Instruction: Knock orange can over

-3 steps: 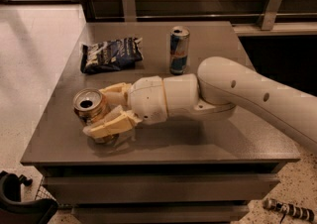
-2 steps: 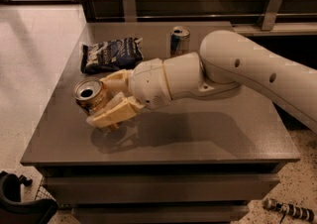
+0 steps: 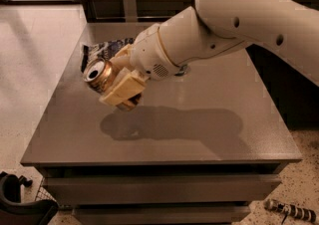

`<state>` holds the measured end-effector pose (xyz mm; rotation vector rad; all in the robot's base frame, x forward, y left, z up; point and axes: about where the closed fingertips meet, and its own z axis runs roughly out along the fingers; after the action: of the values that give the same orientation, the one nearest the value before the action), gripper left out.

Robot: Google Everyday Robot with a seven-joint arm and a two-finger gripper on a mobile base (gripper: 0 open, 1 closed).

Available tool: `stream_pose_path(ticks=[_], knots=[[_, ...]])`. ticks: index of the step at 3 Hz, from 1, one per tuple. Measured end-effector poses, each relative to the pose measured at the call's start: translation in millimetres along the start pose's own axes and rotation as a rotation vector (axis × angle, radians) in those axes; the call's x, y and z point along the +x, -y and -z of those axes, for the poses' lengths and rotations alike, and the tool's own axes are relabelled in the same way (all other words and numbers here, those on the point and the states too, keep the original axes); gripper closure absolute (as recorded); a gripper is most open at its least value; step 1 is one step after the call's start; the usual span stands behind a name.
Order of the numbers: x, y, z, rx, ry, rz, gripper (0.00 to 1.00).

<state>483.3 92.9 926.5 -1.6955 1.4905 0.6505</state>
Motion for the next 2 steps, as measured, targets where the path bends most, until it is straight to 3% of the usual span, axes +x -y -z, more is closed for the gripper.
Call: stream_pose_path(ticks=[2], knots=[[9.4, 16.5, 4.1, 0.091, -0.312, 0.084, 1.00]])
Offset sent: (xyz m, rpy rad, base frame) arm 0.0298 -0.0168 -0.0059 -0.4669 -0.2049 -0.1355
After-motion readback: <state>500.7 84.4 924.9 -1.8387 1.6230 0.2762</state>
